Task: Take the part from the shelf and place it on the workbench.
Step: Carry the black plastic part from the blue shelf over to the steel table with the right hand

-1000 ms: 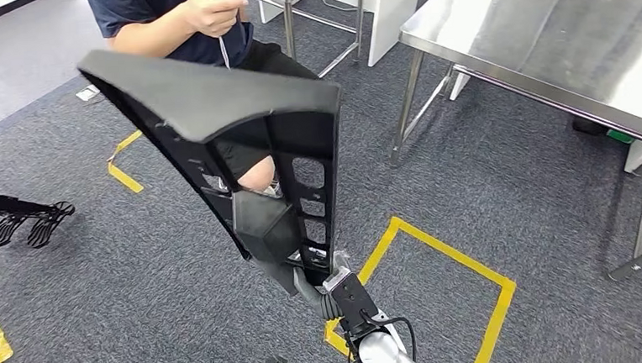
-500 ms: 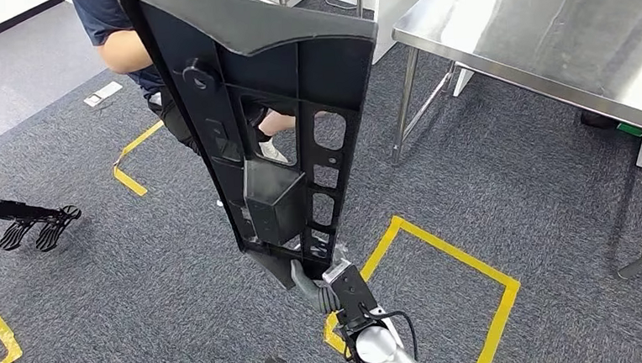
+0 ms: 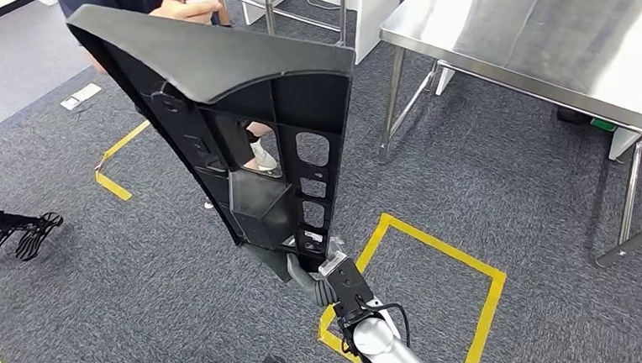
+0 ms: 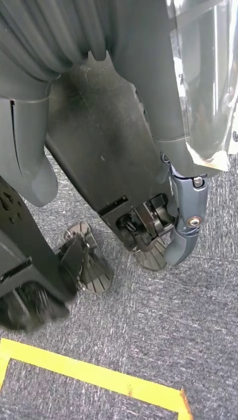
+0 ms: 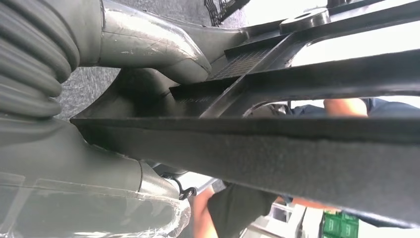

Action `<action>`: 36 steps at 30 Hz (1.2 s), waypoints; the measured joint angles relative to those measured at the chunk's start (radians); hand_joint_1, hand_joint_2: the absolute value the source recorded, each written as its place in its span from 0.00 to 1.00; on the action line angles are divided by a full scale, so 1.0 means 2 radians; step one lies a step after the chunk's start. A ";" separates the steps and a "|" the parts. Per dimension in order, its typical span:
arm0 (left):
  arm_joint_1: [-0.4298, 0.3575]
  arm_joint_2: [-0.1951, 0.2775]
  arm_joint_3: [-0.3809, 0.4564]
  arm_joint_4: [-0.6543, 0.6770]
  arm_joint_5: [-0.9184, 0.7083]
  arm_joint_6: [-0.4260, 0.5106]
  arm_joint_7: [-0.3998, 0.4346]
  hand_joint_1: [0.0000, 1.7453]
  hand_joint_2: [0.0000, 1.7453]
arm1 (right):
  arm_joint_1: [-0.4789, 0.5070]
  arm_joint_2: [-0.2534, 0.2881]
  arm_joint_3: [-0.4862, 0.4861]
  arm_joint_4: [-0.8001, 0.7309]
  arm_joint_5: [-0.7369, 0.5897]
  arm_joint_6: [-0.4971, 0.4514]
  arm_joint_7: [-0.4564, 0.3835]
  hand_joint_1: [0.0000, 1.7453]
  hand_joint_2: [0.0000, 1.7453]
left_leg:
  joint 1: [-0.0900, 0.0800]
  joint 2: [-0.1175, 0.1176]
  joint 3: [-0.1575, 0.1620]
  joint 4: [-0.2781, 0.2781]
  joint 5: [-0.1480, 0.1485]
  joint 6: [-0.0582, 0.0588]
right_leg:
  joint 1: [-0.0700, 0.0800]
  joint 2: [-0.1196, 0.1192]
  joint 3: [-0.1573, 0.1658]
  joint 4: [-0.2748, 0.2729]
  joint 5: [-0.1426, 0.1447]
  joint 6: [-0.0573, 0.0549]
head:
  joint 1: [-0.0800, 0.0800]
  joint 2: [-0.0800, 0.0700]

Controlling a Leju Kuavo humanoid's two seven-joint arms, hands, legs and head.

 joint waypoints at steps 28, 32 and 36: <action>-0.001 0.002 -0.010 0.001 0.000 -0.028 -0.013 0.00 1.00 | 0.005 -0.001 -0.003 0.003 0.002 -0.013 -0.006 1.00 1.00 | -0.002 0.015 0.009 0.001 -0.011 0.004 | 0.005 0.011 -0.043 0.069 -0.019 -0.019 | 0.003 0.000; -0.001 0.002 -0.010 0.002 0.003 -0.015 -0.022 0.00 1.00 | 0.006 -0.003 -0.003 0.001 0.004 -0.011 -0.005 1.00 1.00 | -0.004 0.034 0.010 0.003 -0.014 0.000 | 0.006 -0.015 0.018 -0.046 0.023 -0.010 | 0.003 0.000; -0.001 0.002 -0.010 0.002 0.003 -0.001 -0.026 0.00 1.00 | 0.006 -0.002 -0.003 -0.001 0.005 -0.010 -0.003 1.00 1.00 | -0.006 0.048 0.014 0.004 -0.018 -0.009 | 0.008 -0.012 0.033 -0.075 0.033 -0.022 | 0.002 0.000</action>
